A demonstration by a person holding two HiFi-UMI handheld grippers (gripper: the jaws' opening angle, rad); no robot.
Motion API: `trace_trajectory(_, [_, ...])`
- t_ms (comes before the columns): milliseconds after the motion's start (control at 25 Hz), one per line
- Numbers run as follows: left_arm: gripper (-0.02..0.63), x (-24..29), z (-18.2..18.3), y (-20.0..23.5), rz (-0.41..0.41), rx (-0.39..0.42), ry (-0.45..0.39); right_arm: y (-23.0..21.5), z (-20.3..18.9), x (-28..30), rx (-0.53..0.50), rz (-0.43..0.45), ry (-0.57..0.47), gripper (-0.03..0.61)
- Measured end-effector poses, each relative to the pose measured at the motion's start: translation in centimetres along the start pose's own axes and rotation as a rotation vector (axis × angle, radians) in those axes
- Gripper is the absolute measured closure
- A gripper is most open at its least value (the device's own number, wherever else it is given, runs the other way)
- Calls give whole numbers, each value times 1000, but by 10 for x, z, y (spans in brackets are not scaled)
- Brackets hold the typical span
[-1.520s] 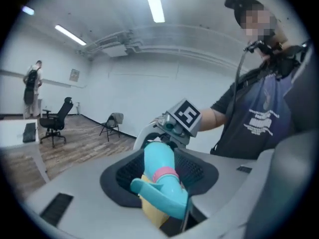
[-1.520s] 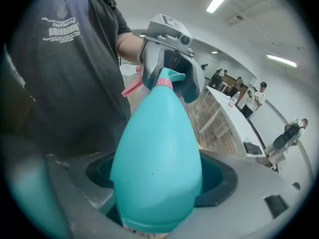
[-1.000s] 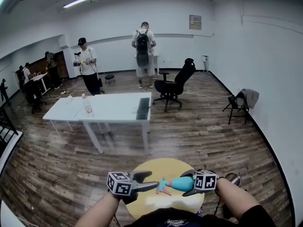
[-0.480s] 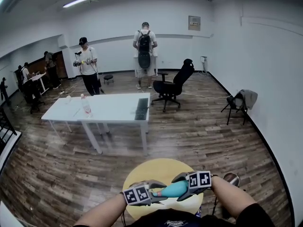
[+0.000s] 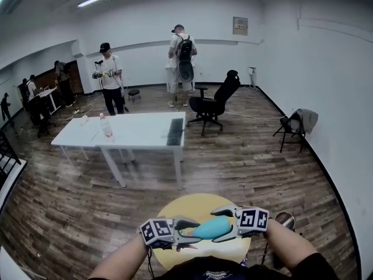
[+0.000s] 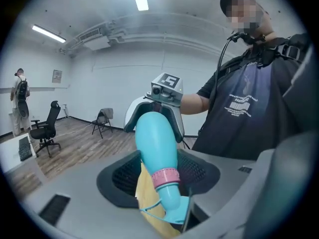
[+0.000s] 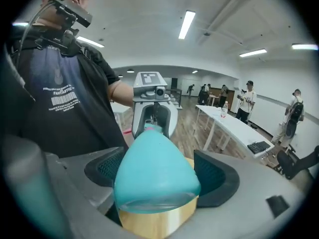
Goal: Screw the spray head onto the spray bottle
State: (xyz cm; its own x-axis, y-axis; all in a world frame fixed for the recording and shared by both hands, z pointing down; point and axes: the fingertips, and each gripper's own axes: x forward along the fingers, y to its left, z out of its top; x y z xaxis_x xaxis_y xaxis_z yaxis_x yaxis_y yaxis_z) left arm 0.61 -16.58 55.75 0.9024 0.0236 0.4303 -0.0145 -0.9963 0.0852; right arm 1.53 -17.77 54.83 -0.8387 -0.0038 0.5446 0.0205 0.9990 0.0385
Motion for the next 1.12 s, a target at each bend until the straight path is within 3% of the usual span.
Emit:
trace_trajectory(80, [364,-7,6,2,1,-39,-62,-1,7,-5,42,4,-62,132])
trace_trajectory(240, [277,-70,41,41,71,-266,-421,-19,12,-33,211,-8,-229,138])
trace_trajectory(320, [245,-110,50,61,105,-374,-556,-33,7,-50,320,-42,-316,138])
trace_trajectory(400, [245,-126,47,66,121,-420,-574,-43,2,-64,408,-68,-393,140])
trace_trajectory(520, [244,-105,45,54,82,-408,-512,-47,3,-65,451,-61,-444,140])
trace_trajectory(640, [230,-98,65,50,-14,-481,-634,-47,12,-64,461,-38,-485,141])
trace_trajectory(800, [287,-108,77,51,-96,-572,-732,-51,22,-74,386,-103,-483,141])
trace_trajectory(920, [258,-126,75,61,-164,-689,-809,-55,18,-78,213,-234,-346,141])
trace_trajectory(1000, [253,-116,68,61,-168,-724,-758,-48,19,-75,86,-287,-259,141])
trace_trajectory(1120, [252,-78,53,54,-167,-744,-585,-38,29,-63,-54,-320,-199,142])
